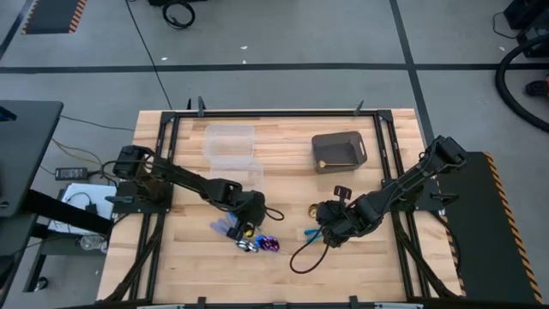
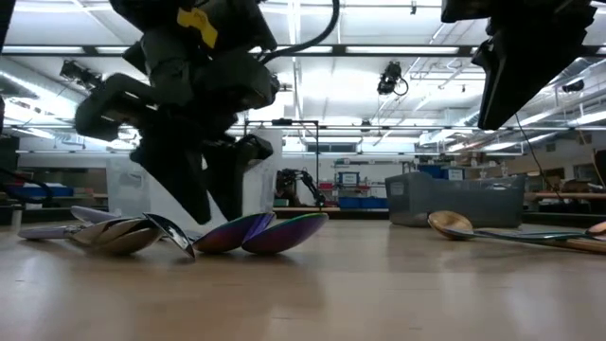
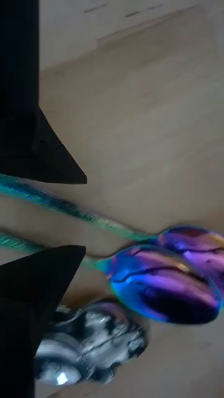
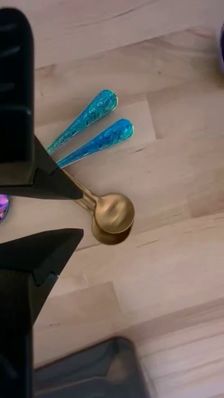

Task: Sort silverware by color (type)
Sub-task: Put the blue spoon into the bottom transparent bin

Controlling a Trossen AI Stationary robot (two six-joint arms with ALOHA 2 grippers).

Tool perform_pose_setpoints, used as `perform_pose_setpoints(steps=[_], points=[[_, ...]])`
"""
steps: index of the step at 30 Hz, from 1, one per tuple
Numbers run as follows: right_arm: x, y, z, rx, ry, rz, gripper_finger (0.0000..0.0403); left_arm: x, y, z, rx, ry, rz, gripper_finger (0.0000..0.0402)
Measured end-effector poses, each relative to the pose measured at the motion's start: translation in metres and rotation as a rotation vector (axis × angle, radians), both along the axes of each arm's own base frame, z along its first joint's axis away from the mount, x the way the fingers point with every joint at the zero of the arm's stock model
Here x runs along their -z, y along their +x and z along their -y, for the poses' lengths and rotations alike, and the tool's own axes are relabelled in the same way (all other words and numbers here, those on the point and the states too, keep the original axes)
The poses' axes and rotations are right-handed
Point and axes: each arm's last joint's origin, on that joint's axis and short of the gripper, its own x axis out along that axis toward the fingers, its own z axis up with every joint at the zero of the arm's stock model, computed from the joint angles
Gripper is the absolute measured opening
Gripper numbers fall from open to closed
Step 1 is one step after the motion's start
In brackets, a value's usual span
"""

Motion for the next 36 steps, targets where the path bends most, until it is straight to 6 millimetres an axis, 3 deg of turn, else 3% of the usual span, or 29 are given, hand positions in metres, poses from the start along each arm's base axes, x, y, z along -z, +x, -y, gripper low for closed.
perform_pose_setpoints(steps=[14,18,26,36], points=[[0.0,0.001,0.0,-0.002,-0.014,0.019,0.0096,-0.04,0.01,0.024,0.061,0.194,0.006,0.0165],[-0.001,0.002,0.0,0.0,-0.019,0.032,0.0095,-0.037,0.021,0.034,0.083,0.223,-0.049,0.0148],[-0.001,0.003,-0.001,0.0,-0.016,0.042,0.0095,-0.011,0.045,0.042,0.155,0.286,-0.192,0.0142],[-0.001,0.003,0.0,-0.01,-0.032,0.046,0.0095,0.001,0.051,0.044,0.176,0.319,-0.219,0.0134]])
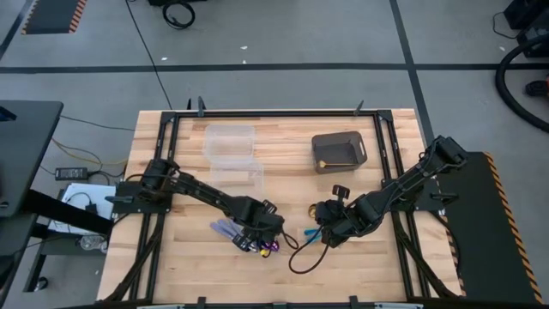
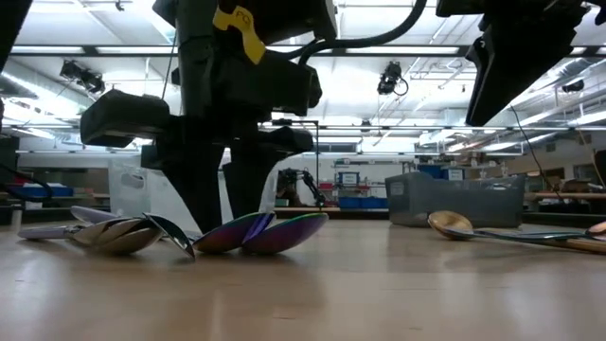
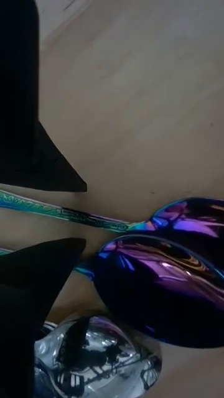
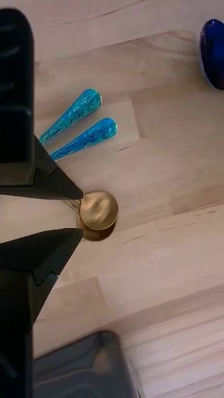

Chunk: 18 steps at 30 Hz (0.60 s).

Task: Sort silverware by color (type)
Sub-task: Put the blue spoon into the bottom transparent bin

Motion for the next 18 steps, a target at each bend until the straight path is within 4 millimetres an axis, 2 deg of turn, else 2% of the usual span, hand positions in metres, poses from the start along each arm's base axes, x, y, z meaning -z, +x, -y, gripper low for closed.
perform_pose_setpoints(steps=[3,8,14,18], points=[[-0.0002,0.0005,-0.0003,-0.002,0.0,0.006,0.0095,0.0004,-0.0002,0.0002,0.019,0.004,-0.002,0.0102],[-0.0003,0.0007,-0.0003,-0.002,-0.001,0.009,0.0095,0.0014,-0.0007,0.0,0.06,0.017,-0.001,0.0022],[-0.0013,0.004,-0.0022,-0.001,0.02,0.045,0.0095,-0.0017,-0.0015,-0.0007,0.093,0.035,0.012,0.0017],[-0.0011,0.0027,-0.0028,0.01,0.019,0.044,0.0095,-0.0048,0.0001,-0.0026,0.054,0.052,0.028,0.0017]])
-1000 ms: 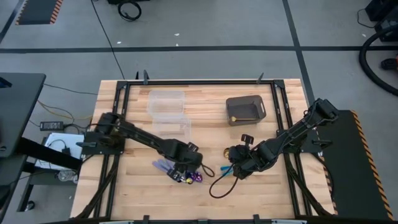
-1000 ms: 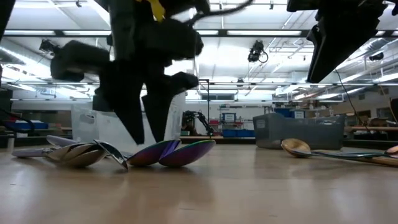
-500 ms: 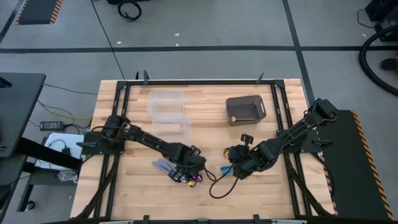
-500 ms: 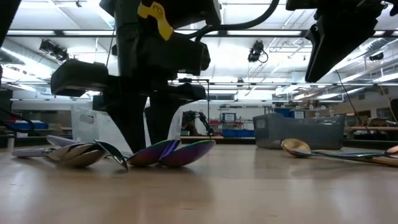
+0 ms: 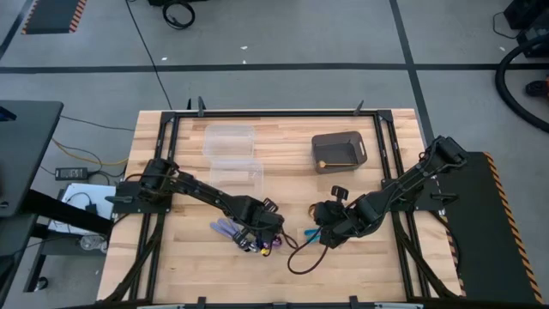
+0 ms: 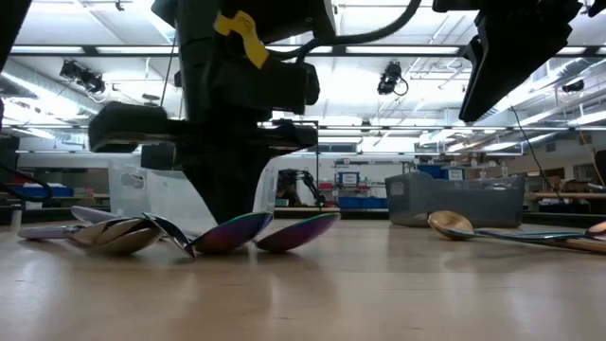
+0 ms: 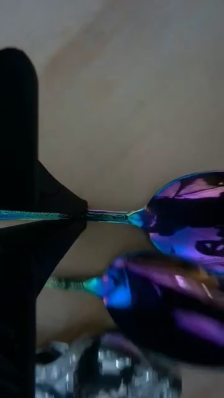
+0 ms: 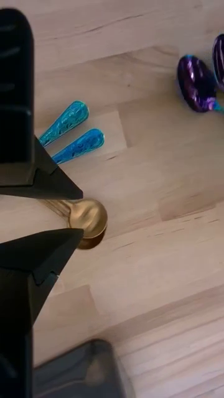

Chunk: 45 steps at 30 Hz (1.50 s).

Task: Sort silverware by color (type)
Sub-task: Put the blue spoon into the bottom transparent bin

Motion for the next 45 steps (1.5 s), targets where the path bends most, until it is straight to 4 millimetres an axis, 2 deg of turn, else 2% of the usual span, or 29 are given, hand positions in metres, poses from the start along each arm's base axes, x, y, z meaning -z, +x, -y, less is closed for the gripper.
perform_pose_setpoints(steps=[9,14,21,24,27,33,39,45], points=[[0.0,-0.006,-0.004,0.003,-0.02,-0.01,0.0095,-0.037,0.011,-0.005,-0.076,-0.028,0.096,0.0016],[0.001,-0.014,-0.006,0.008,-0.072,-0.044,0.0095,-0.07,0.009,-0.012,-0.13,-0.062,0.173,0.0016],[0.001,-0.015,-0.006,0.025,-0.123,-0.011,0.0095,-0.115,-0.005,-0.033,-0.255,-0.119,0.265,0.0016],[0.0,-0.013,-0.006,0.049,-0.15,0.047,0.0095,-0.126,-0.014,-0.045,-0.308,-0.115,0.252,0.0016],[0.003,-0.011,-0.007,0.056,-0.159,0.095,0.0095,-0.13,-0.022,-0.056,-0.362,-0.096,0.235,0.0016],[0.016,-0.008,-0.007,0.068,-0.172,0.19,0.0095,-0.121,-0.044,-0.078,-0.425,-0.004,0.203,0.0016],[0.031,-0.003,-0.003,0.077,-0.183,0.308,0.0095,-0.11,-0.064,-0.095,-0.383,0.078,0.163,0.0016],[0.04,0.002,0.002,0.058,-0.17,0.354,0.0095,-0.095,-0.073,-0.111,-0.352,0.112,0.165,0.0016]])
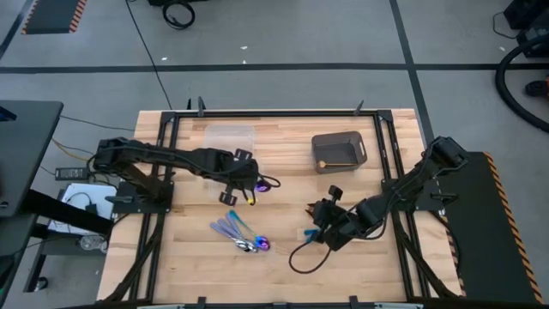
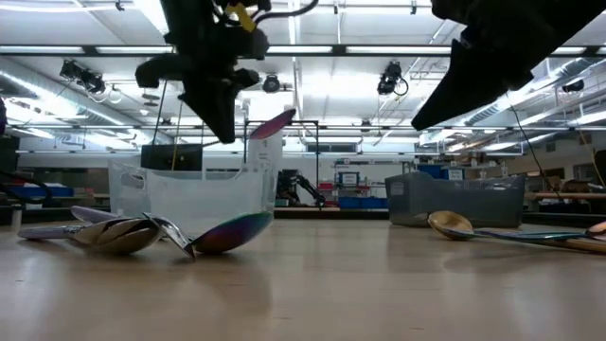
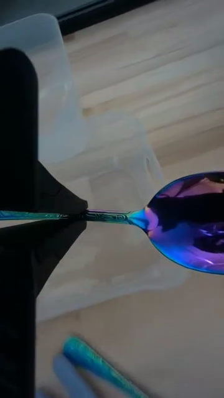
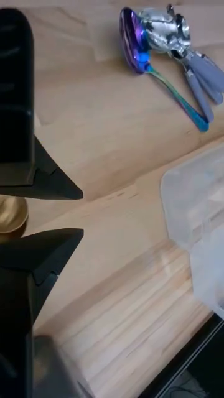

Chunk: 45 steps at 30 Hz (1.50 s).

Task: Sort silverware by color (type)
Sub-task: Put the blue spoon into the bottom transparent bin

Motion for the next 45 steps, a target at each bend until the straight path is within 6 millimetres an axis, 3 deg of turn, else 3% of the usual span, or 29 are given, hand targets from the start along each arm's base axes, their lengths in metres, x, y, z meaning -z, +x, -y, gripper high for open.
perform_pose_setpoints(steps=[14,26,30,36,41,45], points=[[0.001,0.003,0.004,-0.002,-0.002,-0.005,0.0095,0.033,-0.01,-0.004,0.066,0.086,-0.058,0.0015],[0.0,0.003,0.003,-0.005,0.003,-0.002,0.0095,0.033,-0.017,-0.013,0.114,0.188,-0.15,0.0015],[0.0,0.003,0.003,-0.01,0.005,-0.005,0.0095,0.033,-0.019,-0.008,0.149,0.291,-0.189,0.0015],[0.0,0.004,0.003,-0.01,0.006,-0.002,0.0095,0.041,-0.021,-0.005,0.153,0.292,-0.263,0.0015],[-0.001,0.005,0.004,-0.009,0.007,0.003,0.0095,0.06,-0.015,-0.005,0.146,0.284,-0.361,0.0015],[-0.001,0.006,0.004,-0.016,0.013,0.004,0.0095,0.063,-0.003,-0.004,0.105,0.274,-0.431,0.0015]])
